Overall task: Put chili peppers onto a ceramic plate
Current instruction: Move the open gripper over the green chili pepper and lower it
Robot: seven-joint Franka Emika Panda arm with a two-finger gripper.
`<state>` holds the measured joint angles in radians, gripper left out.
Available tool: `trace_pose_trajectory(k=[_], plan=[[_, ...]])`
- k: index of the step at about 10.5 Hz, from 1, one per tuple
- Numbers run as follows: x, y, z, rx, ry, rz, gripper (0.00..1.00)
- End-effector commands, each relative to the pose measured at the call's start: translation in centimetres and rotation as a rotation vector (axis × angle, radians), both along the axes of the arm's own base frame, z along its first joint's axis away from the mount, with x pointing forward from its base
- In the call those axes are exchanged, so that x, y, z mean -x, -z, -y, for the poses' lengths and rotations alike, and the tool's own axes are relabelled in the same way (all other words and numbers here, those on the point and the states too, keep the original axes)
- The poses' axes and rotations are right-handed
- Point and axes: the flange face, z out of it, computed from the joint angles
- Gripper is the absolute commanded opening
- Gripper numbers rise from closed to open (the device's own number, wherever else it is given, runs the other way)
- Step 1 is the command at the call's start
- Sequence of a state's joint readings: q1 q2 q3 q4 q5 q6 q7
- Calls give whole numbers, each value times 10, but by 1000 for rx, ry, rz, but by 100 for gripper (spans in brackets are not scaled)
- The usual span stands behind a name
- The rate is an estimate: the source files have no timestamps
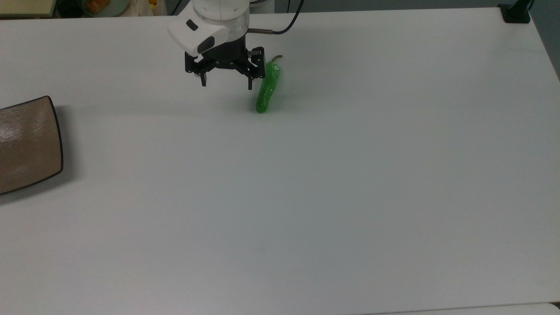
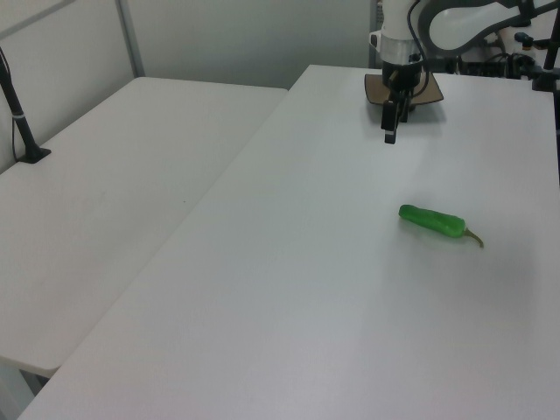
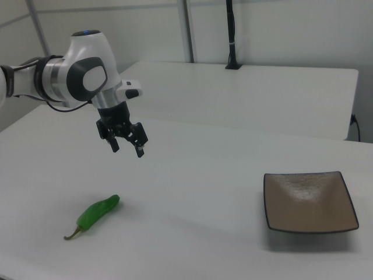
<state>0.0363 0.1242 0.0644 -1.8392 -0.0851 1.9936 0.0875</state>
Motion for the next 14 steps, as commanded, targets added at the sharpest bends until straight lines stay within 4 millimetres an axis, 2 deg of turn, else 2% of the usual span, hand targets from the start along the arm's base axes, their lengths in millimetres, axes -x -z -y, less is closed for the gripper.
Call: trace_pose_trajectory(k=[1, 3, 4, 5, 8, 9, 11, 14], plan=[[1, -3, -2, 13, -3, -9, 100], [3, -6, -7, 2, 5, 0, 100], [7, 0, -12, 3, -3, -13, 100], [10, 3, -26, 0, -25, -25, 100], [25, 2, -40, -47, -37, -38, 100], [32, 8, -48, -48, -46, -52, 100], [59, 30, -52, -51, -52, -101, 100], [77, 72, -50, -76, -19, -164, 100]])
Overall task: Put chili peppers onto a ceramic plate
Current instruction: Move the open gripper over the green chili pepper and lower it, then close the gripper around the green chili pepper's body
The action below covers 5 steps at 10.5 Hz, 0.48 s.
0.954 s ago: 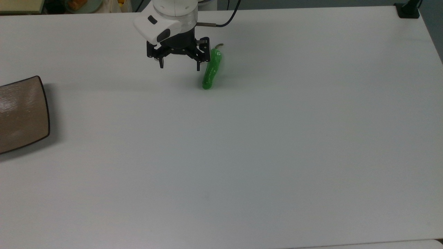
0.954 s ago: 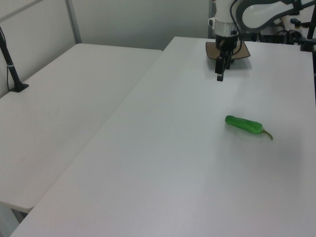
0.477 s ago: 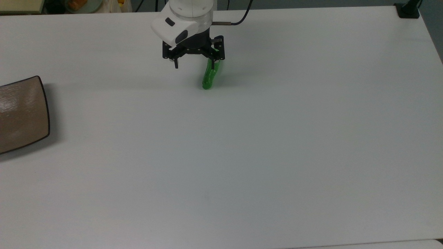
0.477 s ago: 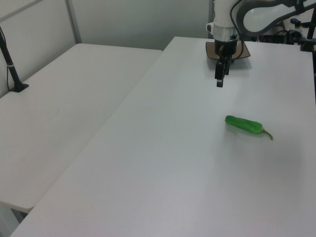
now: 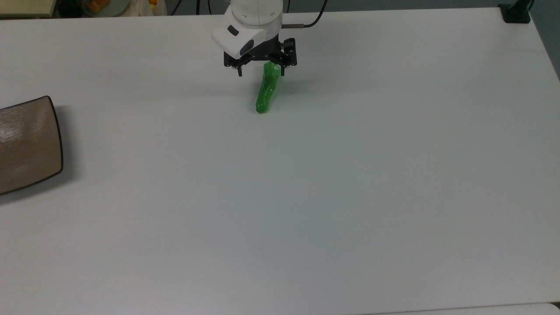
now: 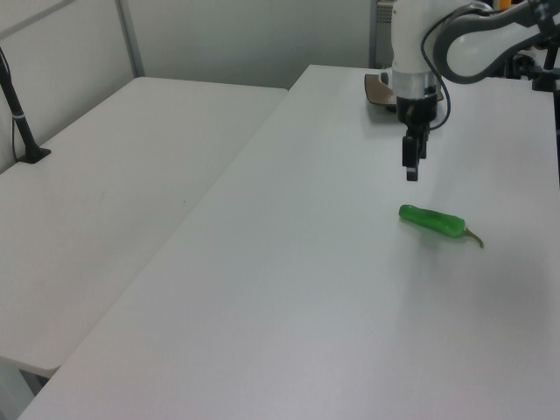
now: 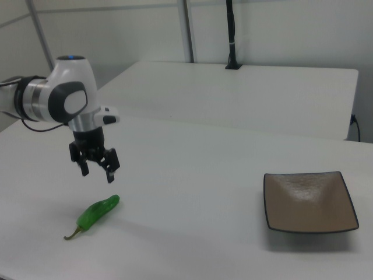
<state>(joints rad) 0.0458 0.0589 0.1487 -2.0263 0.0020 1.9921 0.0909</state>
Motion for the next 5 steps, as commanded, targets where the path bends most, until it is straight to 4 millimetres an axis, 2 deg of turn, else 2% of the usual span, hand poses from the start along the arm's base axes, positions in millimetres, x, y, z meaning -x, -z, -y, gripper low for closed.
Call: trace_pose_trajectory(k=[1, 3, 5], plan=[[30, 37, 4, -15, 38, -51, 100], [31, 69, -1, -16, 31, -71, 100], [28, 92, -2, -17, 29, -96, 100]])
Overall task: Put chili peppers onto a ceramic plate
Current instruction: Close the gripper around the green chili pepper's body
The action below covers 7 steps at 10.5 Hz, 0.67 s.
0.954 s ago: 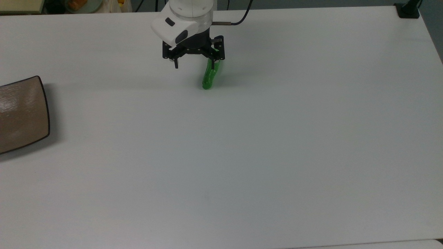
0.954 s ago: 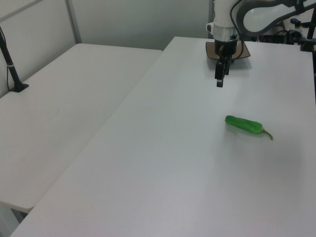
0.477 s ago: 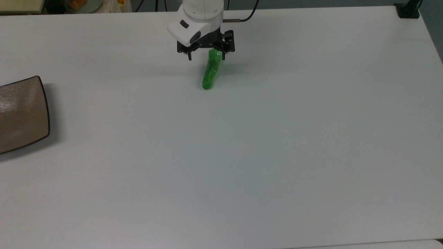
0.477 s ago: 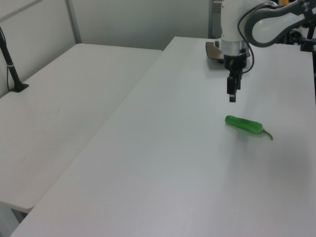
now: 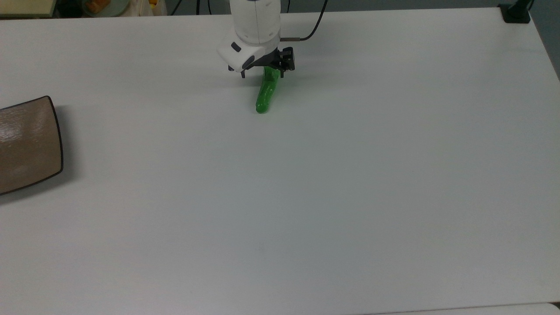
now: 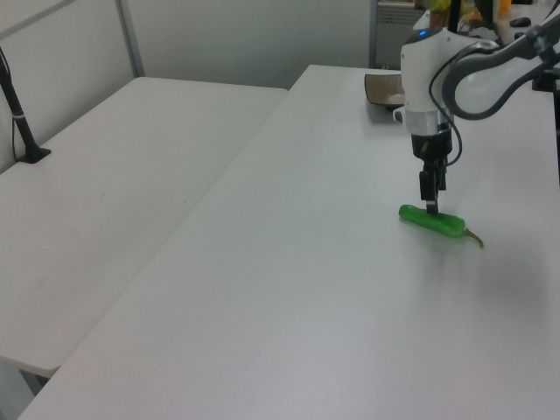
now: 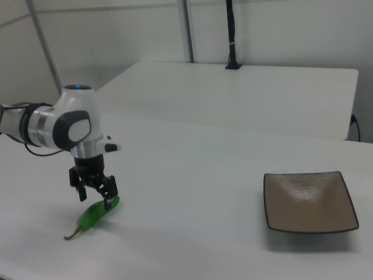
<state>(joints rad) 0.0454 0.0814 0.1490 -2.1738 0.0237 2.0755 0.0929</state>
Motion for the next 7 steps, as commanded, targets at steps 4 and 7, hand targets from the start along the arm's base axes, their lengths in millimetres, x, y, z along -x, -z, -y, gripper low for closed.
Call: trace_pose_trajectory(k=[4, 7], plan=[[3, 38, -17, -17, -33, -12, 33], [0, 33, -13, -27, -67, -9, 6]])
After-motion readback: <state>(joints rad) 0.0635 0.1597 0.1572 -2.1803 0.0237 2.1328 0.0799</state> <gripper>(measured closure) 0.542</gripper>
